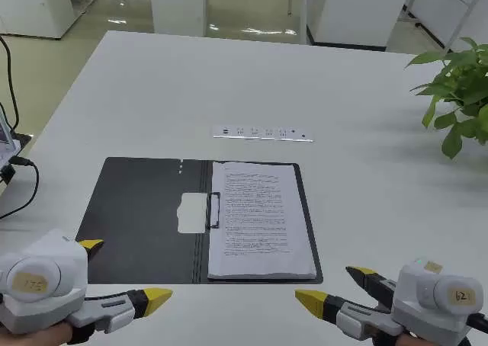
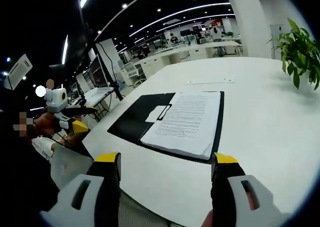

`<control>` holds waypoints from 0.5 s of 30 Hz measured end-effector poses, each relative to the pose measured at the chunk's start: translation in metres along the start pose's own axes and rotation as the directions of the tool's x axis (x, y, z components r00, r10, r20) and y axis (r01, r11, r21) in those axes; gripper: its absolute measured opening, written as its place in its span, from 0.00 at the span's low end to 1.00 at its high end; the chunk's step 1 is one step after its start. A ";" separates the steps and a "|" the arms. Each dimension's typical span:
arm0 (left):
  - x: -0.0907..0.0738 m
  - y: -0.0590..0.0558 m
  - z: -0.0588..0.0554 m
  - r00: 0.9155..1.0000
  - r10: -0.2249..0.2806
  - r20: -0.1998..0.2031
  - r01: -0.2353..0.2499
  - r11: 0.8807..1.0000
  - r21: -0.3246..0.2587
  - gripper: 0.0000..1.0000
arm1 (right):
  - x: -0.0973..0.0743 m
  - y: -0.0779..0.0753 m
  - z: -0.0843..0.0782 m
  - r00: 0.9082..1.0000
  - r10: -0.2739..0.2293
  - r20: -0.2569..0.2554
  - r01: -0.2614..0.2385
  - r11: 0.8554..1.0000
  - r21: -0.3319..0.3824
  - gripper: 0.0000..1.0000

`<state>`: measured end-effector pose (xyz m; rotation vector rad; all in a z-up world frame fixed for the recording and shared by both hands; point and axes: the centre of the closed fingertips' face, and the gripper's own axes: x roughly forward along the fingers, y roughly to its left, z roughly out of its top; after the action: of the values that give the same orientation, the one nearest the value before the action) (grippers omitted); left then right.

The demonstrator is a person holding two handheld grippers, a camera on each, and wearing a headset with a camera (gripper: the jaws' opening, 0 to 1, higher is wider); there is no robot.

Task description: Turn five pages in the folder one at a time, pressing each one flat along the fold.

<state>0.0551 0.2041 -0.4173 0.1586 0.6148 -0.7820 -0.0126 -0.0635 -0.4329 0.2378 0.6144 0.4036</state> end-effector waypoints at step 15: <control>0.000 -0.001 0.000 1.000 -0.001 0.000 0.001 1.000 -0.004 0.83 | 0.000 -0.001 0.000 1.000 -0.006 0.002 0.006 1.000 0.010 0.70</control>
<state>0.0548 0.2035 -0.4173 0.1548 0.6166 -0.7820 -0.0127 -0.0642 -0.4332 0.2463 0.6153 0.3946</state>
